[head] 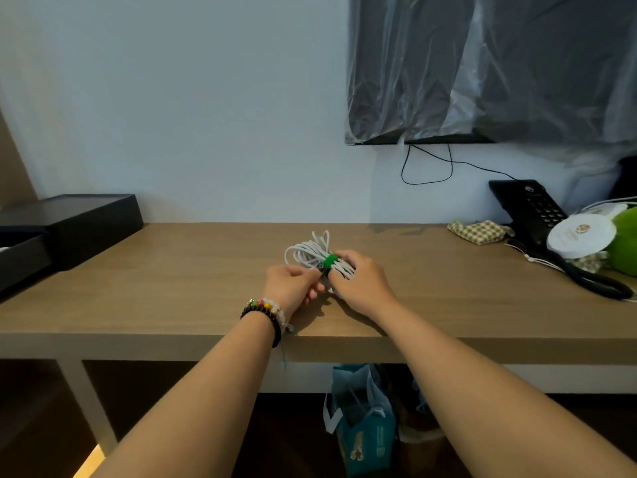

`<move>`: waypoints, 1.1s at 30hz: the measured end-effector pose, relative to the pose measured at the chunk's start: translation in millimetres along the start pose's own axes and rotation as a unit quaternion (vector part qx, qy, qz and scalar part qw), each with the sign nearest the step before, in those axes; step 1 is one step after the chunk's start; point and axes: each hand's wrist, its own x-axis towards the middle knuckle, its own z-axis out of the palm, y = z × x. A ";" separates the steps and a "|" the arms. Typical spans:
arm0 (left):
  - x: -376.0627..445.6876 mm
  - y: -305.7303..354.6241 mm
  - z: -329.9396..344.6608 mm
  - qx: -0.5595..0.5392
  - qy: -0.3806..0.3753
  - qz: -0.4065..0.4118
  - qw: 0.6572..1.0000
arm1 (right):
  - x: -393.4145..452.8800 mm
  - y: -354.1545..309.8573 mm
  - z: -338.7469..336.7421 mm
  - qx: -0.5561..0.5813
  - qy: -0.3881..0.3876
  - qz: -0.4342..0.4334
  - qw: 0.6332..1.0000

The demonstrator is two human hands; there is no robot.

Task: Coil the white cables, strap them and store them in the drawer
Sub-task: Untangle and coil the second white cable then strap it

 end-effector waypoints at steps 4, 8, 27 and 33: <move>5.3 -4.3 3.3 0.025 0.050 0.011 0.998 | -1.6 1.4 -0.2 -0.026 0.002 -0.011 1.000; 9.2 -4.3 8.7 0.041 0.062 0.015 0.997 | -2.6 2.0 0.4 -0.029 0.001 -0.021 0.999; 136.5 -17.0 7.8 0.185 0.015 0.018 0.983 | 109.4 39.2 30.6 -0.062 -0.018 -0.102 0.993; 156.5 -27.4 11.5 0.138 -0.006 0.032 0.990 | 127.5 55.0 39.0 -0.050 -0.019 -0.062 0.997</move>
